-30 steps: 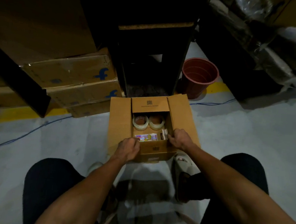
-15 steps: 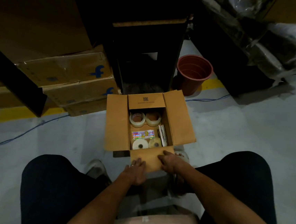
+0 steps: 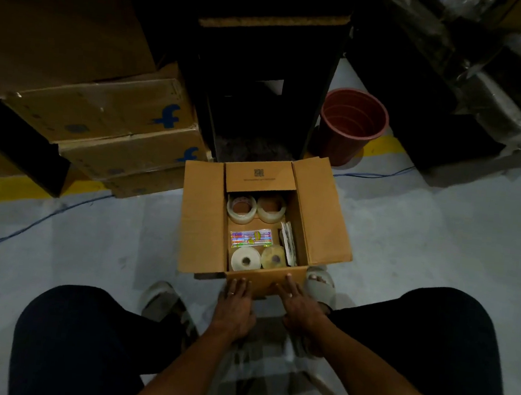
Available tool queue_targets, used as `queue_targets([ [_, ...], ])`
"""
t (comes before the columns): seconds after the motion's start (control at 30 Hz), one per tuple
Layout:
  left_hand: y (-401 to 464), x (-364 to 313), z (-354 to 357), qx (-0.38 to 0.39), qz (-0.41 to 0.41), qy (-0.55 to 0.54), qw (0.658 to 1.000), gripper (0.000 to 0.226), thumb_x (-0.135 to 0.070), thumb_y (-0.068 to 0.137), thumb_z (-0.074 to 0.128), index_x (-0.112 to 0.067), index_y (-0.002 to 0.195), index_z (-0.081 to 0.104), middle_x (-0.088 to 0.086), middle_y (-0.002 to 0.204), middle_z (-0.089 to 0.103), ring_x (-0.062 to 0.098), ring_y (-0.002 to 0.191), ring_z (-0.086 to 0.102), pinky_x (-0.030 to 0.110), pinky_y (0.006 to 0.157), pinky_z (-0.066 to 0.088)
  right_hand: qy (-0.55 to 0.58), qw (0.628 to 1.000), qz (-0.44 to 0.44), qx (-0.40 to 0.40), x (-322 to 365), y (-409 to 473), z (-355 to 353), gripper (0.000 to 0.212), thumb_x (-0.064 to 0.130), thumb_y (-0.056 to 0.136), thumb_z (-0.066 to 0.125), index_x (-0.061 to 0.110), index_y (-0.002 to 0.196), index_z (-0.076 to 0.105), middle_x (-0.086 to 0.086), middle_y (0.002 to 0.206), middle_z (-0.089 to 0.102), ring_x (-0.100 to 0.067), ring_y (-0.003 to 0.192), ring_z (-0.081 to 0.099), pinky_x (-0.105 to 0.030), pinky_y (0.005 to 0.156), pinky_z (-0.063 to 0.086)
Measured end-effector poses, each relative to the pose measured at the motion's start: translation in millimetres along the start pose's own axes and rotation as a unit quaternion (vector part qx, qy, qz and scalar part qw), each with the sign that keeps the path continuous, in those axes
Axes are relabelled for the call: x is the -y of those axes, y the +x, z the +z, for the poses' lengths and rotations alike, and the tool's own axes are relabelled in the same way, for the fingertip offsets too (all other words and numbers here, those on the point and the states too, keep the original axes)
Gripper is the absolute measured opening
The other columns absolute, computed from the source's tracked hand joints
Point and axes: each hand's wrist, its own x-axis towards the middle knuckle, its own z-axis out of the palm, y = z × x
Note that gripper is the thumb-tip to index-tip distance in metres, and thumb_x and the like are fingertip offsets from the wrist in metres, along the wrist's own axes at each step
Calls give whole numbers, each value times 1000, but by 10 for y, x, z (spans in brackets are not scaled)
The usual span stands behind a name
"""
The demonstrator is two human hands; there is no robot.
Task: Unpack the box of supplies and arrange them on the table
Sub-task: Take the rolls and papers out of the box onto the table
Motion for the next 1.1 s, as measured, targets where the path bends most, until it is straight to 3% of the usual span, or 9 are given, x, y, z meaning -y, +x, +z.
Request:
queue_targets([
  [0.27,12,120,-229,-176,12,-12,984,62,-36,95,37,-22,154,21,3,156,33,21,142,31,38,119,25,19,991,20,-128,25,65,-479,59,30,87,56,16,141,38,-14,139,44,-34,127,42,-47,99,43],
  [0.4,270,243,-444,-233,43,-7,971,70,-39,86,48,-18,150,32,11,147,48,33,136,45,44,117,23,50,978,-1,-203,-9,326,-820,60,30,94,46,12,149,29,-14,154,31,-31,140,30,-40,110,34],
  [0.5,572,335,-603,-245,63,18,967,66,-40,83,46,-6,139,52,14,144,51,32,137,39,41,117,9,67,978,-7,-196,-46,609,-970,67,34,99,36,13,156,8,-7,164,7,-28,151,5,-46,119,21],
  [0.6,840,328,-797,-206,64,18,976,59,-36,85,40,-1,128,62,15,130,63,36,121,59,43,114,16,74,983,-10,-168,-117,948,-1080,70,37,99,36,12,156,2,-5,164,2,-29,151,2,-49,119,20],
  [0.73,1300,460,-813,-188,69,25,979,57,-39,100,20,-5,138,45,12,133,60,34,122,56,35,115,16,55,989,-11,-135,-223,1399,-1226,81,36,97,47,11,156,-2,-6,164,-5,-31,151,-3,-50,119,16],
  [0.83,1657,521,-776,-159,81,27,984,99,-49,69,60,-11,151,20,4,146,41,28,130,40,39,105,43,41,991,-22,-126,-296,1644,-1303,92,40,94,54,11,155,-8,-6,163,-14,-31,150,-12,-51,120,8],
  [0.9,1812,477,-798,-157,76,31,984,110,-48,57,65,-10,152,24,8,148,39,31,135,40,47,99,50,45,987,-28,-153,-331,1746,-1336,91,40,94,52,12,154,-10,-6,163,-16,-31,150,-14,-50,120,4],
  [0.97,1849,409,-901,-179,84,48,979,94,-41,64,64,-8,148,37,13,153,37,34,140,38,52,106,42,67,976,-37,-202,-351,1797,-1364,89,39,92,53,11,155,-5,-9,163,-4,-34,150,-3,-52,119,9],
  [1.1,1968,390,-1063,-235,71,56,968,88,-32,73,57,-8,152,28,12,160,24,33,149,18,55,114,22,38,961,-42,-270,-408,1924,-1462,102,42,64,70,5,148,26,-16,149,42,-39,135,44,-55,104,40],
])
